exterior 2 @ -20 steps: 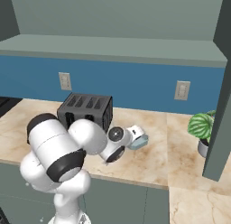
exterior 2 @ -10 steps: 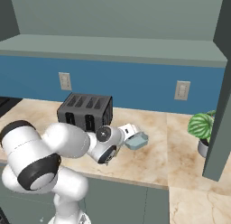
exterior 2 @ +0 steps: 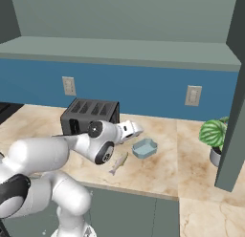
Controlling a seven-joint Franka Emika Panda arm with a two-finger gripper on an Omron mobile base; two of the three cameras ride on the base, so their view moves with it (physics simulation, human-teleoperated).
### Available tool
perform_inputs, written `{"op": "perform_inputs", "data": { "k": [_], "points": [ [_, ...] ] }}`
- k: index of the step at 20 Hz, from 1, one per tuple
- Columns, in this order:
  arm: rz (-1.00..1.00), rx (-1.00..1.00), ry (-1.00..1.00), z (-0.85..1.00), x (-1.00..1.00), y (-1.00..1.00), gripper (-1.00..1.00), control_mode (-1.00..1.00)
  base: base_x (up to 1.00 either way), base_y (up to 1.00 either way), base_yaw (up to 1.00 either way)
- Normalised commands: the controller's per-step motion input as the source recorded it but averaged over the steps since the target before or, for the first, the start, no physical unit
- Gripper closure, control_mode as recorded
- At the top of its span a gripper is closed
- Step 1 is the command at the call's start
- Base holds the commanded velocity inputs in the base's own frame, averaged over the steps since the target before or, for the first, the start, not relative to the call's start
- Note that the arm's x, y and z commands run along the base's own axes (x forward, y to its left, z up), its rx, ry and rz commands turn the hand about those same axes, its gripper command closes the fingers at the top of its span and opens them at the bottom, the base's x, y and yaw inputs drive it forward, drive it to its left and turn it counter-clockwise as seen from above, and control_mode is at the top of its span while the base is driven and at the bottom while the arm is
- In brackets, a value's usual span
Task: Retrieve the tupperware from the cabinet, then place the raw meat into the tupperware to avoid contamination.
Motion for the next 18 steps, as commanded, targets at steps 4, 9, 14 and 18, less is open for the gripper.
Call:
{"op": "perform_inputs", "data": {
  "k": [4, 9, 14, 18],
  "points": [
    [0.01, 0.07, 0.0, -0.08, -0.31, 0.0, -1.0, -1.0, 0.0, 0.0, 0.0],
    [0.01, 0.12, 0.0, -0.07, -0.22, 0.0, -1.0, -1.0, 0.0, 0.0, 0.0],
    [0.0, 0.16, 0.0, -0.04, -0.12, 0.03, -1.0, -1.0, 0.0, 0.0, 0.0],
    [-0.03, 0.1, 0.01, -0.03, 0.0, 0.31, -1.0, -1.0, 0.0, 0.0, 0.0]
  ]
}}
